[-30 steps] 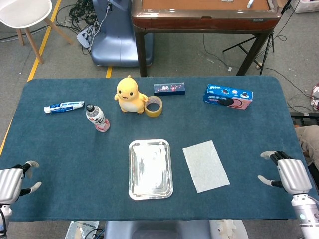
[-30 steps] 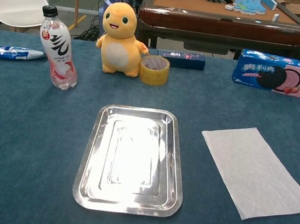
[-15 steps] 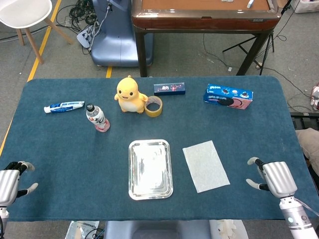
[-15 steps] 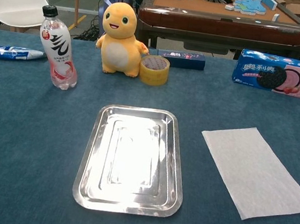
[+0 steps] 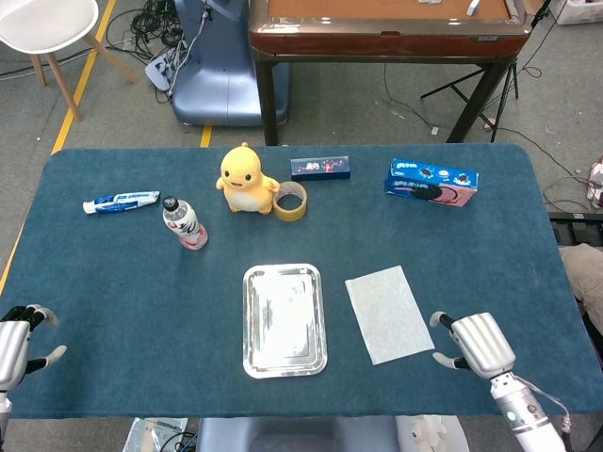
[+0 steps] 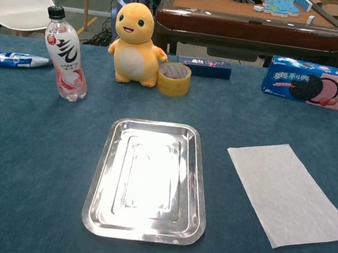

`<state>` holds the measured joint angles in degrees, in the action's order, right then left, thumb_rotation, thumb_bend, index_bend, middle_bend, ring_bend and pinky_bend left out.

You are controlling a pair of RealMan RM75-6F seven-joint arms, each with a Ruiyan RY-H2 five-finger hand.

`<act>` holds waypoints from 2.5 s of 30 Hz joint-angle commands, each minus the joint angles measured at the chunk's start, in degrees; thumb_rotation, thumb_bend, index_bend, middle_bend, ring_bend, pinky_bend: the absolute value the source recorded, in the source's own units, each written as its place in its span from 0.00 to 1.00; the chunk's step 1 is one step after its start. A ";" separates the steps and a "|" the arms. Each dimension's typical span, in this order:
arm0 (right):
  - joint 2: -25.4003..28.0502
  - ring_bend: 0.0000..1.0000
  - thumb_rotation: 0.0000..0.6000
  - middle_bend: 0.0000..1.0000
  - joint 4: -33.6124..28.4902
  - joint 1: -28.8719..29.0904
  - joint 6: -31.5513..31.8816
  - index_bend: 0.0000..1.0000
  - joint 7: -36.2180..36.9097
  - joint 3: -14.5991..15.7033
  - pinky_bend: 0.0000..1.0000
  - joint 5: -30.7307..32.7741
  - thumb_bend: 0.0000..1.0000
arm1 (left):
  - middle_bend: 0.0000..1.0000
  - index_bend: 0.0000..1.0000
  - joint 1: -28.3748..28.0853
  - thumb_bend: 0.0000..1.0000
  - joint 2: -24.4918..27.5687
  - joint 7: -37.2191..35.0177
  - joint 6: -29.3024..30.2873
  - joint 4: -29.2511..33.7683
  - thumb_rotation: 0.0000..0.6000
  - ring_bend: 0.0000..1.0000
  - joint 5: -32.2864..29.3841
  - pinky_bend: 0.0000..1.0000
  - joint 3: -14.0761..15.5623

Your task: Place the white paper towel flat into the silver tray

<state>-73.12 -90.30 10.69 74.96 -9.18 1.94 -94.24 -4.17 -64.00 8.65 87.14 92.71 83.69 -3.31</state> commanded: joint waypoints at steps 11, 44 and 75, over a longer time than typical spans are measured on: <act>-4.46 1.00 1.00 1.00 3.72 1.82 -2.54 0.44 -2.09 1.74 1.00 -1.95 0.00 | 0.46 0.55 0.52 0.07 1.03 -1.10 0.99 0.69 1.00 0.38 -0.22 0.68 -0.54; -12.98 1.00 1.00 1.00 11.34 3.80 -3.63 0.44 -4.15 2.72 1.00 -2.32 0.00 | 0.47 0.55 1.02 0.07 2.08 -2.33 1.13 1.82 1.00 0.38 -0.15 0.68 -0.55; -18.68 1.00 1.00 1.00 17.31 4.64 -4.06 0.44 -3.11 1.86 1.00 0.12 0.08 | 0.48 0.55 1.34 0.07 2.60 -3.00 1.34 2.38 1.00 0.38 -0.01 0.68 -0.57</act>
<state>-91.77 -73.01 15.32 70.91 -12.30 3.81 -94.15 -2.83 -61.40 5.65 88.48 95.10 83.68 -3.88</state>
